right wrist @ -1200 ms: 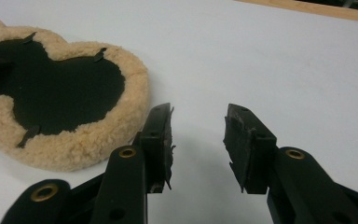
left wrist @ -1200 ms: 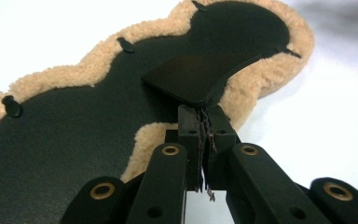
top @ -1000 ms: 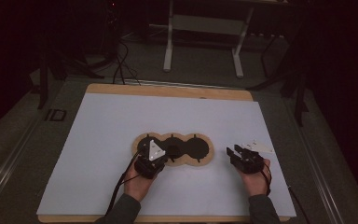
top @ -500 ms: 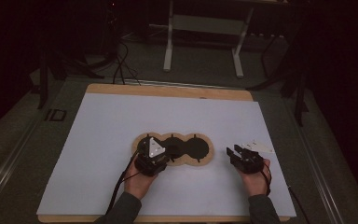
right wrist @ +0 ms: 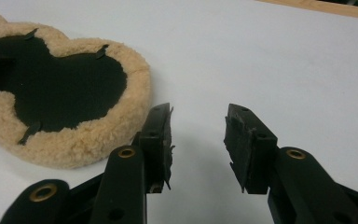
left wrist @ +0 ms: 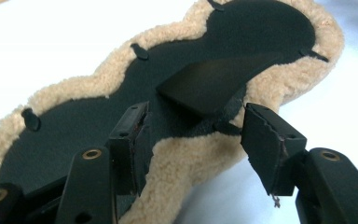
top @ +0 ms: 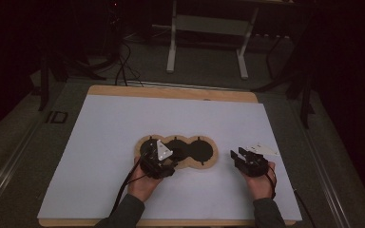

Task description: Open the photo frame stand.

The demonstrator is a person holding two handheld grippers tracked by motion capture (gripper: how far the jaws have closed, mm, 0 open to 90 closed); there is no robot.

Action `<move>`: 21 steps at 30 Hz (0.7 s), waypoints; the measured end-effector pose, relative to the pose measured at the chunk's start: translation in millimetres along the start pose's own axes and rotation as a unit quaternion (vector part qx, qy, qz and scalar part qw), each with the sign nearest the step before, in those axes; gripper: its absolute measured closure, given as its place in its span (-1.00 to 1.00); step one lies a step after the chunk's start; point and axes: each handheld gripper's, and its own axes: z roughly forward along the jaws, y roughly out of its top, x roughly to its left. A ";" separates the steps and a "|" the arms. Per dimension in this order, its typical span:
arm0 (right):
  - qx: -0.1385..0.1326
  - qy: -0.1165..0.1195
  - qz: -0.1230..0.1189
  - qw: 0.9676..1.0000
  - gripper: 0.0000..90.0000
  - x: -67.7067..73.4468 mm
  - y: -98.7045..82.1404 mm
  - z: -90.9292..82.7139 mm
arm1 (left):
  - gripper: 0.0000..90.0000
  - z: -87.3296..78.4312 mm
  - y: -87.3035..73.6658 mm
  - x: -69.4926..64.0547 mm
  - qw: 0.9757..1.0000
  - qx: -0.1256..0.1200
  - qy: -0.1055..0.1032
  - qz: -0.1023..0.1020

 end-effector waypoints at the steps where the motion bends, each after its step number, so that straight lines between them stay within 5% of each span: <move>1: 0.000 0.000 0.000 1.000 0.34 0.1 0.0 0.1 | -0.04 0.4 1.2 -0.2 1.000 0.000 0.000 0.002; 21: 0.008 0.009 -0.006 1.000 0.33 2.0 -0.1 2.5 | 0.15 18.5 19.9 -1.5 0.997 0.025 0.001 0.072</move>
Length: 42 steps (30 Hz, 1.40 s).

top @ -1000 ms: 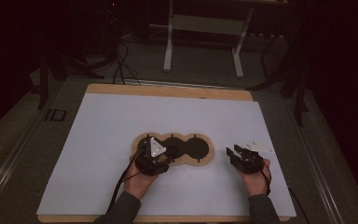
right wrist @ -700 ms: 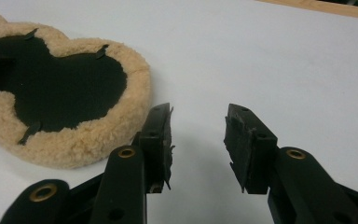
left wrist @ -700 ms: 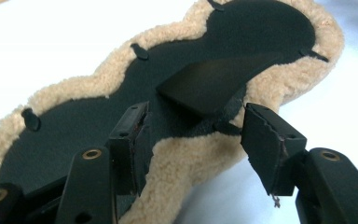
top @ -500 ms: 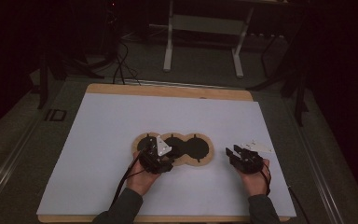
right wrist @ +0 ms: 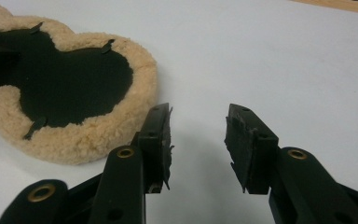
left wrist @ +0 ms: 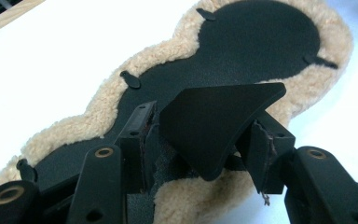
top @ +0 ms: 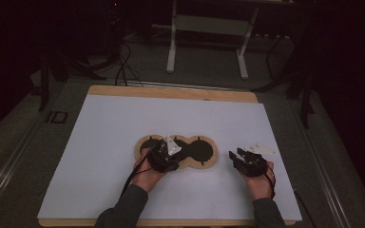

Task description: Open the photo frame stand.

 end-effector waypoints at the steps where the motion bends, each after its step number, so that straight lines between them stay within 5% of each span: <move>1: 0.001 0.000 0.000 1.000 0.32 0.2 0.1 0.2 | 0.19 0.6 0.3 -0.5 1.000 0.002 0.001 0.004; 12: 0.009 0.018 -0.007 1.000 0.29 4.8 0.9 2.3 | 0.46 -2.5 3.2 -1.4 0.999 0.010 0.030 0.035; 18: 0.012 0.022 -0.012 1.000 0.29 7.4 1.4 3.6 | 0.49 -2.8 5.1 -0.3 0.999 0.016 0.025 0.041; 28: 0.014 0.024 -0.013 1.000 0.29 8.4 1.4 4.5 | 0.25 9.8 9.3 -4.4 0.999 0.008 0.008 0.049; 35: 0.018 0.032 -0.012 0.999 0.28 9.1 1.5 5.2 | 0.47 12.0 13.6 -10.6 0.996 0.009 0.038 0.083; 42: 0.021 0.044 -0.007 0.999 0.26 9.9 2.2 6.6 | 0.56 8.2 13.5 -6.3 0.996 0.005 0.034 0.081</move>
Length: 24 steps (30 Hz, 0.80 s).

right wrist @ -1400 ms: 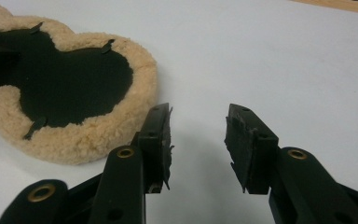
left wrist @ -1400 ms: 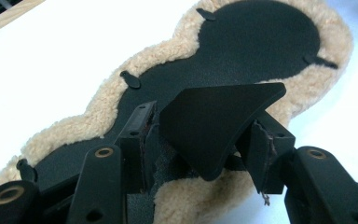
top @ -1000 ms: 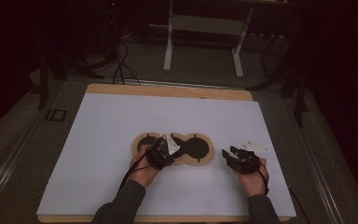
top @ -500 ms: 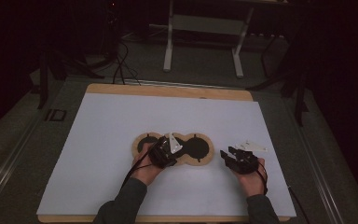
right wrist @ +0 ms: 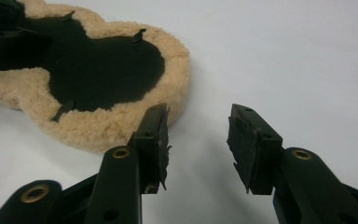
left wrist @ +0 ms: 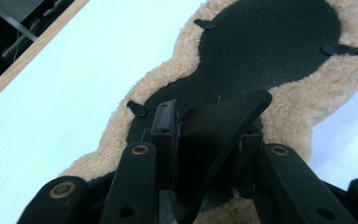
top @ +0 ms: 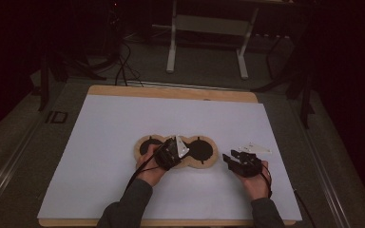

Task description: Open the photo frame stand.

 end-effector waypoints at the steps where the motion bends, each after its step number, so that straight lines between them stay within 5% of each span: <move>1: 0.000 0.002 0.001 1.000 0.26 0.1 0.2 0.0 | 0.56 -0.1 -0.5 -0.1 1.000 -0.002 0.001 -0.002; 16: -0.019 0.048 0.030 0.998 0.18 5.6 15.1 -1.5 | 0.59 -10.8 -10.6 9.9 0.998 -0.052 0.001 -0.042; 24: -0.016 0.063 0.045 0.997 0.14 5.0 25.5 -0.1 | 0.59 -13.5 -13.7 10.9 0.997 -0.060 0.000 -0.045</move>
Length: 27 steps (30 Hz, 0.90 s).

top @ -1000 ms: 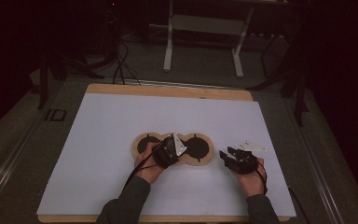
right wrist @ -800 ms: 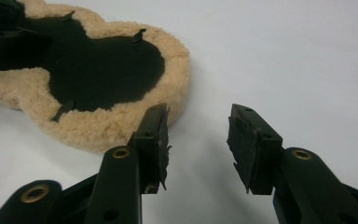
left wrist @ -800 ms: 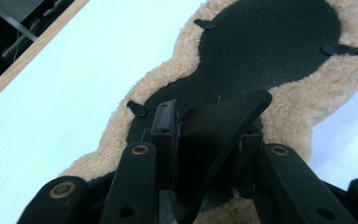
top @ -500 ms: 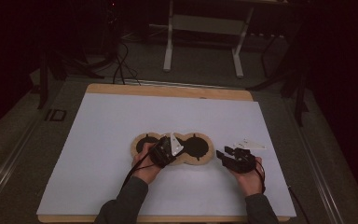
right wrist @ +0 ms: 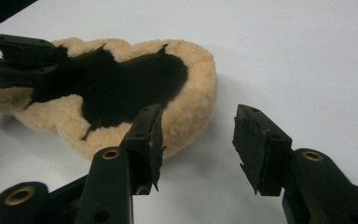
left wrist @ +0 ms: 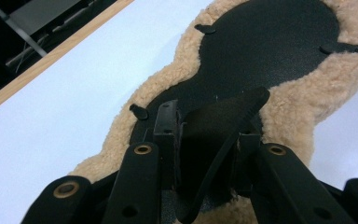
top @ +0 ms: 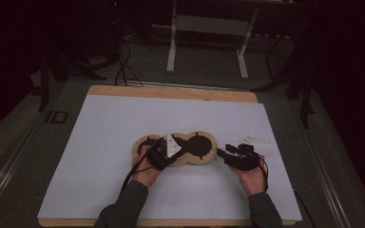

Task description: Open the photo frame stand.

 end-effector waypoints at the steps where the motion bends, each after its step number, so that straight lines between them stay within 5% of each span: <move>1: 0.001 0.002 0.000 1.000 0.13 0.6 1.0 0.7 | 0.59 -0.2 -0.4 -0.1 1.000 -0.001 0.000 -0.001; 12: 0.030 0.026 0.006 0.999 0.05 7.5 13.0 13.6 | 0.58 -5.8 -5.6 -0.4 1.000 -0.013 0.001 -0.007; 27: 0.051 0.072 0.050 0.995 0.03 3.1 26.9 17.8 | 0.58 -12.2 -10.4 2.8 0.999 -0.035 0.005 -0.025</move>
